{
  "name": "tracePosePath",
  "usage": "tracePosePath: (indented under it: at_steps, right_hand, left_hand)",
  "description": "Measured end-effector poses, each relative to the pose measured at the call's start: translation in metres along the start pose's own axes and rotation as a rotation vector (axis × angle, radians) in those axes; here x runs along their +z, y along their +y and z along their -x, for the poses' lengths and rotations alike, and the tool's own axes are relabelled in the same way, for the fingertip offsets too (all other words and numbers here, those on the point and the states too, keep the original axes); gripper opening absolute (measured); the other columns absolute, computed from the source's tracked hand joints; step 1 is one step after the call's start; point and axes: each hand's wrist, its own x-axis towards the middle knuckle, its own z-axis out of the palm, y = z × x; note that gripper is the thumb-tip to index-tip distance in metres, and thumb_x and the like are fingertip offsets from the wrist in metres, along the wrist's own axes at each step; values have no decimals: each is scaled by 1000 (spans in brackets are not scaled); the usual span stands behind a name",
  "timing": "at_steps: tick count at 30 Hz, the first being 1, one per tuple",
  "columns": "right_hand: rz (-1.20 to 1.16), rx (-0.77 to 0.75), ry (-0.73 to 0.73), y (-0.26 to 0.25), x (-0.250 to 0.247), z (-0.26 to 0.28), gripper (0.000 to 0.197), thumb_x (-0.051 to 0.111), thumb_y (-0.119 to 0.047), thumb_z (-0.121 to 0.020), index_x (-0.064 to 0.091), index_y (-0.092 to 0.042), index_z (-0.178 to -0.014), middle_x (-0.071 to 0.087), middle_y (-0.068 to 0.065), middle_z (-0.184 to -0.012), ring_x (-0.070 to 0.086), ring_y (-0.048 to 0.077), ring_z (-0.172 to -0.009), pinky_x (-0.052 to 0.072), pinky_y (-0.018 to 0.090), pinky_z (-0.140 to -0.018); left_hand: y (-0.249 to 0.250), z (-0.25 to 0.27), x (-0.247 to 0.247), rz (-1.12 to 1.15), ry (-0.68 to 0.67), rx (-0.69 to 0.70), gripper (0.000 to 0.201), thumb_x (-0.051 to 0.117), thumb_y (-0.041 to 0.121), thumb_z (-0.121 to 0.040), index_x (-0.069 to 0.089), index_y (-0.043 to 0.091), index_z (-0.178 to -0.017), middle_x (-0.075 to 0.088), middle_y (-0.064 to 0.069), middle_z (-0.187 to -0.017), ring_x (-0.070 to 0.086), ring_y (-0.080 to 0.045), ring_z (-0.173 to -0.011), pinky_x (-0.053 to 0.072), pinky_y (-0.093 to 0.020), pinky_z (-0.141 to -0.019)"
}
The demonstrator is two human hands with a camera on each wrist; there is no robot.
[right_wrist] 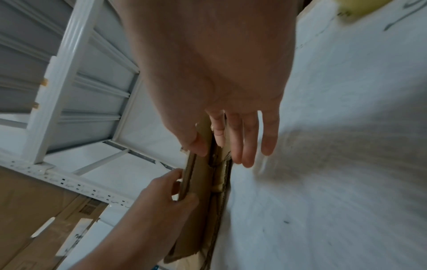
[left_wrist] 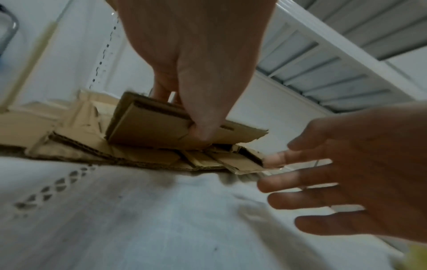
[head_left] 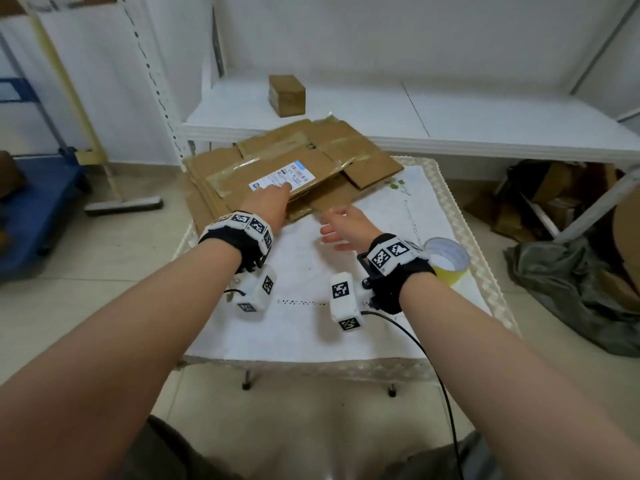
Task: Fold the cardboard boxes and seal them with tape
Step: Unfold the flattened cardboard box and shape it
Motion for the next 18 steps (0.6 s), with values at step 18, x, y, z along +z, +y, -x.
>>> tracePosePath:
  at_steps: [18]
  right_hand:
    - [-226,-56,14,-13,-23,58,8,54,-20,-101,53,-14,-107,58,9,-107,63,25,-94,52,44,-98]
  left_hand:
    - [9,57,-65,41,415,-87,22,50,15,-100,60,11,-119,67,-16,-105,66,-39,-91,49,-41,-67]
